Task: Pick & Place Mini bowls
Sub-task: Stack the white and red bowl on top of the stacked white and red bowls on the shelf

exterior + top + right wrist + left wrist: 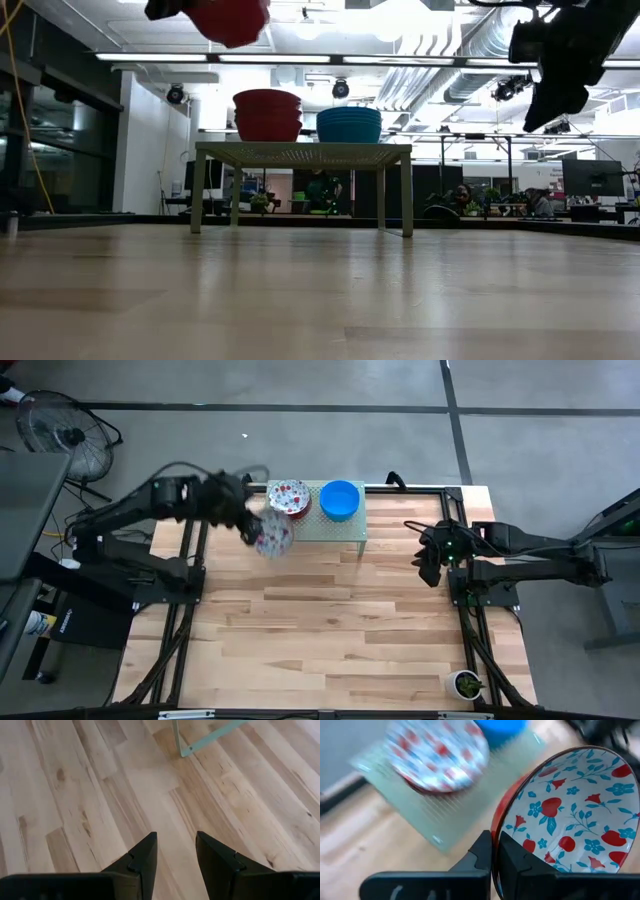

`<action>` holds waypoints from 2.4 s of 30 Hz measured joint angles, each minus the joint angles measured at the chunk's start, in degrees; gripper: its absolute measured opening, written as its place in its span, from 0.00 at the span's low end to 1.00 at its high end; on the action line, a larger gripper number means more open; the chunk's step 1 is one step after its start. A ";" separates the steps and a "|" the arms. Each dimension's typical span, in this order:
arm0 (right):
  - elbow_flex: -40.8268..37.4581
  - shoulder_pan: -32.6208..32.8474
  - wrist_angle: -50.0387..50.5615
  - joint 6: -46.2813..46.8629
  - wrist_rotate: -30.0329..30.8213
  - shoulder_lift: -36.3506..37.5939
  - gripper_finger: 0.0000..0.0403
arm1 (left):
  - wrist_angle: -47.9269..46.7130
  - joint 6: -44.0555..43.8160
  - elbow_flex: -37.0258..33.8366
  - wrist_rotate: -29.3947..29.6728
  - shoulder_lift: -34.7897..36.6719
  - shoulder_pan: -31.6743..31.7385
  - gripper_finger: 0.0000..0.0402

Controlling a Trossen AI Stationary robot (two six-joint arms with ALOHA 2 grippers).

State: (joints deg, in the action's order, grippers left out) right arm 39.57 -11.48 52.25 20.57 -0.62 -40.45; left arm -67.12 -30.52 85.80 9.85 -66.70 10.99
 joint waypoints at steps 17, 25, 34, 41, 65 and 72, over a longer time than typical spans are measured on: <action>0.00 0.02 -3.16 0.51 -0.39 -0.02 0.31 | 12.25 9.06 1.70 -13.65 -8.85 27.07 0.01; 0.00 0.00 -3.18 1.46 -0.31 -0.02 0.31 | 13.33 9.68 1.68 -17.03 -11.26 29.72 0.01; 0.00 0.00 -3.19 1.48 0.23 -0.02 0.31 | 11.08 8.09 1.66 -16.95 -11.58 29.66 0.01; 0.00 0.00 -3.19 1.47 1.11 -0.02 0.31 | 9.61 5.22 1.66 -16.12 -11.58 29.50 0.01; 0.00 0.01 -3.21 1.49 0.76 -0.02 0.31 | 8.39 3.10 1.64 -13.32 -16.20 28.35 0.06; 0.00 0.00 -3.21 1.45 0.79 -0.02 0.31 | 10.76 3.12 1.64 -13.77 -16.17 28.35 0.14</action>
State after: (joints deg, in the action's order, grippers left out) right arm 39.57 -11.49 49.04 22.02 0.16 -40.47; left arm -56.36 -27.40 87.44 -3.92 -82.87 39.33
